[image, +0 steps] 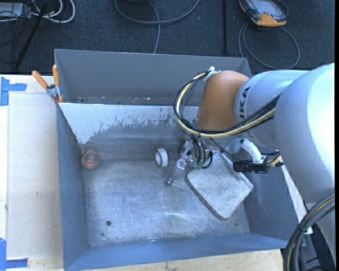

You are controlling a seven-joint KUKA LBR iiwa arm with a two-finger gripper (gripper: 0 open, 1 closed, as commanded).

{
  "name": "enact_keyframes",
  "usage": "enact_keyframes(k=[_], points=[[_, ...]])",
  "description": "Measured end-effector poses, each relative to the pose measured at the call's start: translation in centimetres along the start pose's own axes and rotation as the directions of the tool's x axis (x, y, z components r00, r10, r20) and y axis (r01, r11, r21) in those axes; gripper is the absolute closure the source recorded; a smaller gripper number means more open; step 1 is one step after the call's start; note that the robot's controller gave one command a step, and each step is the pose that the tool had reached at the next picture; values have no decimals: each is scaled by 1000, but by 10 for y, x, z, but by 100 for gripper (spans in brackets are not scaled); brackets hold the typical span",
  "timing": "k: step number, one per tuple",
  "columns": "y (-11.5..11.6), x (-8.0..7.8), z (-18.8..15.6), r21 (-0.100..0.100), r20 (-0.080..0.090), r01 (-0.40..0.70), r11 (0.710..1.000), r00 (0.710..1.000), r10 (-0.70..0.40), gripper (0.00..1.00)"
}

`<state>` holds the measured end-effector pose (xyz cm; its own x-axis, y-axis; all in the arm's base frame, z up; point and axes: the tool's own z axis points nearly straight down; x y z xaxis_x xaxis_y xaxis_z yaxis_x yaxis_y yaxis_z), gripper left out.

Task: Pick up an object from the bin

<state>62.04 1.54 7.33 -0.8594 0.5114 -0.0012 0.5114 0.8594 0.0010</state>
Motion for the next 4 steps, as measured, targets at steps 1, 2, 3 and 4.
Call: enact_keyframes(k=[1,2,3,4], points=[[-45,-6,-51,1,2,-152,988,988,152,0],[-44,-26,-38,2,-1,-278,961,961,278,0],[-47,-25,-1,1,-1,-520,854,854,520,0],[-43,-28,-1,0,-3,-609,793,793,609,0]])
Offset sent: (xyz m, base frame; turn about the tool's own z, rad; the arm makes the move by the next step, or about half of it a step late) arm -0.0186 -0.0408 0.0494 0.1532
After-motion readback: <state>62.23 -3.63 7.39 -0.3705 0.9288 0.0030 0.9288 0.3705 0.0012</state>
